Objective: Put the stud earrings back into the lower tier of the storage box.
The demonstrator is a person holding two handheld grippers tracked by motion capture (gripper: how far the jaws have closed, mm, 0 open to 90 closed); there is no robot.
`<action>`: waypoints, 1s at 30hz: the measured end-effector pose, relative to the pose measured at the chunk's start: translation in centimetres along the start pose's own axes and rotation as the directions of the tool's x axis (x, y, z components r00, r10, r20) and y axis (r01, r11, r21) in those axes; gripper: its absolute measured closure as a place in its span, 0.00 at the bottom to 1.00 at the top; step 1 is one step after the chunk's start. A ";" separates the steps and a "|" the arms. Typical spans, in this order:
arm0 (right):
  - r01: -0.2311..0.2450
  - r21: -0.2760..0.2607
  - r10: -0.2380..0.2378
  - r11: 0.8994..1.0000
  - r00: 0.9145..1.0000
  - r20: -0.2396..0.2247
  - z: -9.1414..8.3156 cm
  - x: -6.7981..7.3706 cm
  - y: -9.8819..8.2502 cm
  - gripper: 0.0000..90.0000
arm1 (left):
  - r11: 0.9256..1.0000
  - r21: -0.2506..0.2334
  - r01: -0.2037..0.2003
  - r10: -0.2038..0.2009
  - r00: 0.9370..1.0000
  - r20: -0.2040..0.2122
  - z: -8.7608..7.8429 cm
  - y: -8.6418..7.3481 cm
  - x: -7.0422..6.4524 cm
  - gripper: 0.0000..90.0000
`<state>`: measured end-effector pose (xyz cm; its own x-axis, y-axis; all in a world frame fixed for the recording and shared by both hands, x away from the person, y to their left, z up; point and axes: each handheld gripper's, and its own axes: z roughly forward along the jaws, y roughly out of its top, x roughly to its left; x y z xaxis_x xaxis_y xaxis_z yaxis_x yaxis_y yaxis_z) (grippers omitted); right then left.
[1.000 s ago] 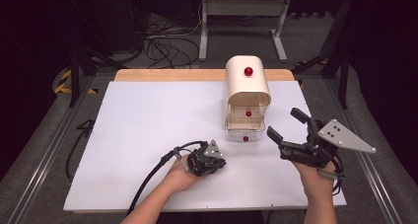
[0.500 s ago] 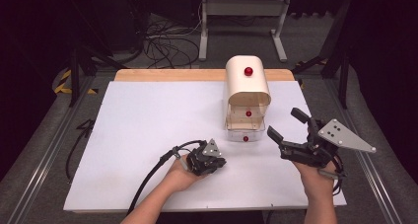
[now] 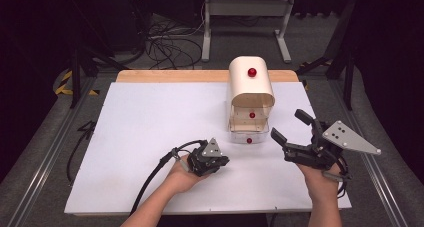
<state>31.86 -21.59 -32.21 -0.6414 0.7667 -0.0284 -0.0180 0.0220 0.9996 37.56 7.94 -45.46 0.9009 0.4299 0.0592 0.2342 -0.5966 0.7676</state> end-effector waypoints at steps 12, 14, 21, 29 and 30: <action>0.000 0.004 0.000 1.000 1.000 -0.003 0.1 0.1 0.0 0.11 | 0.999 -0.036 -0.006 0.006 1.000 -0.010 -1.2 0.9 -0.1 0.96; 0.000 0.005 0.000 1.000 1.000 -0.004 0.1 0.1 0.0 0.11 | 0.999 -0.043 -0.008 0.008 1.000 -0.013 -1.4 1.1 -0.1 0.96; 0.000 0.006 0.000 1.000 1.000 -0.005 0.2 0.1 -0.1 0.11 | 0.998 -0.053 -0.020 0.018 0.999 -0.030 -1.9 1.8 0.1 0.96; -0.003 0.010 0.003 1.000 1.000 -0.007 0.2 0.1 -0.1 0.11 | 0.998 -0.052 -0.027 0.025 0.999 -0.042 -2.2 2.0 0.2 0.96; -0.002 0.011 0.002 1.000 1.000 -0.006 0.2 0.1 -0.1 0.11 | 0.998 -0.057 -0.026 0.024 0.999 -0.044 -2.3 2.0 0.2 0.96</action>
<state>31.94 -21.36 -32.28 -0.6464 0.7626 -0.0263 -0.0084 0.0274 0.9996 37.39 8.35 -42.46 0.8894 0.4449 0.1050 0.1895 -0.5679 0.8010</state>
